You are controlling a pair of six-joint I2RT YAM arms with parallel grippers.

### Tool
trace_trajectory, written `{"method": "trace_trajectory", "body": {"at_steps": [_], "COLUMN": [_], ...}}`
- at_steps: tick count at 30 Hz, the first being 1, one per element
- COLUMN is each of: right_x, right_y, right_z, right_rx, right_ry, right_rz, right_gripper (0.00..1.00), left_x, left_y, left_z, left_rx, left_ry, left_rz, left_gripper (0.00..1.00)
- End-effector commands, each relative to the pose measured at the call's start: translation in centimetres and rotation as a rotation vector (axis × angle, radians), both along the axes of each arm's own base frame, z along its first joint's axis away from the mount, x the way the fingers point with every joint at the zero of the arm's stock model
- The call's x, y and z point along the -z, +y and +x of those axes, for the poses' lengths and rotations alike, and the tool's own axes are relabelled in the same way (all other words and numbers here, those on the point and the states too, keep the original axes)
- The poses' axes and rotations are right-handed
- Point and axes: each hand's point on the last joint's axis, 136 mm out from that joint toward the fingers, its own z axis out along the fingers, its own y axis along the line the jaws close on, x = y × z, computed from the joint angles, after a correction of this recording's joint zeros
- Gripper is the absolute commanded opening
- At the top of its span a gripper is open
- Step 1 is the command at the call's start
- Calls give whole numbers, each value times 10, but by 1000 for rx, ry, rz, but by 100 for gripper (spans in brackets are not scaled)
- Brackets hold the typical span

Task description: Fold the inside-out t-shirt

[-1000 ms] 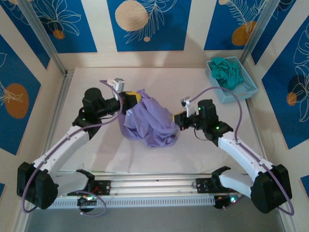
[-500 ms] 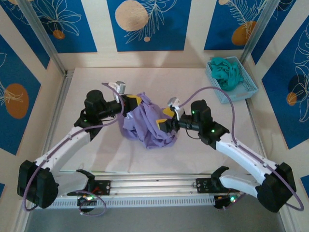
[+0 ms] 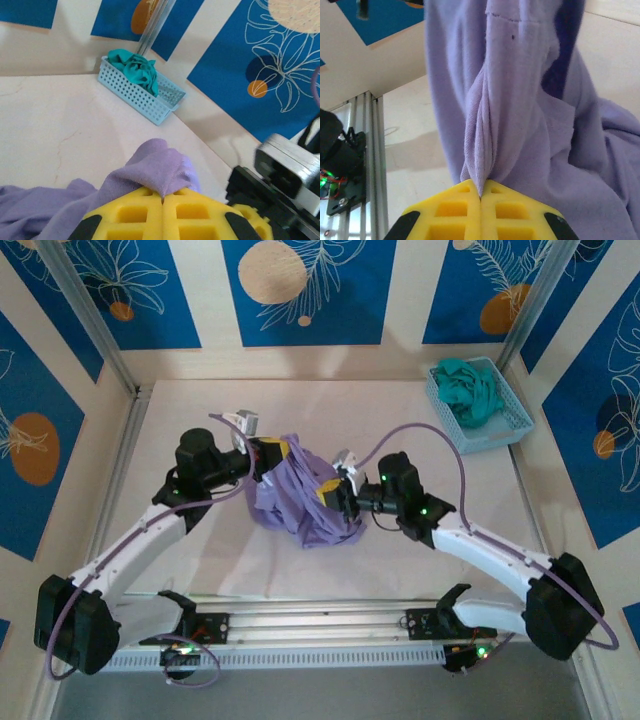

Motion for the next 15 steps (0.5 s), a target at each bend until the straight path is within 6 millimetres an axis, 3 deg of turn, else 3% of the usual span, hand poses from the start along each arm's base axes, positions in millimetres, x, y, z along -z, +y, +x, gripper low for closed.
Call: {"method": "trace_trajectory", "body": {"at_steps": [1, 4, 8, 11, 15], "right_x": [4, 17, 31, 7, -45], "right_y": [2, 8, 12, -2, -24], "right_z": [-24, -38, -51, -31, -6], "right_rx": [-74, -134, -194, -84, -8], "right_ry": [-28, -24, -20, -83, -59], "right_rz": [39, 10, -98, -71, 168], "right_gripper": [0, 2, 22, 42, 60], "left_x": [3, 3, -7, -16, -17], "left_y": [9, 10, 7, -3, -8], "left_z": [4, 2, -7, -23, -37], "left_rx": [-53, -48, 1, 110, 190], "left_ry": [-15, -28, -82, -125, -137], "left_rz": [29, 41, 24, -27, -60], "left_gripper": [3, 2, 0, 0, 0]}}
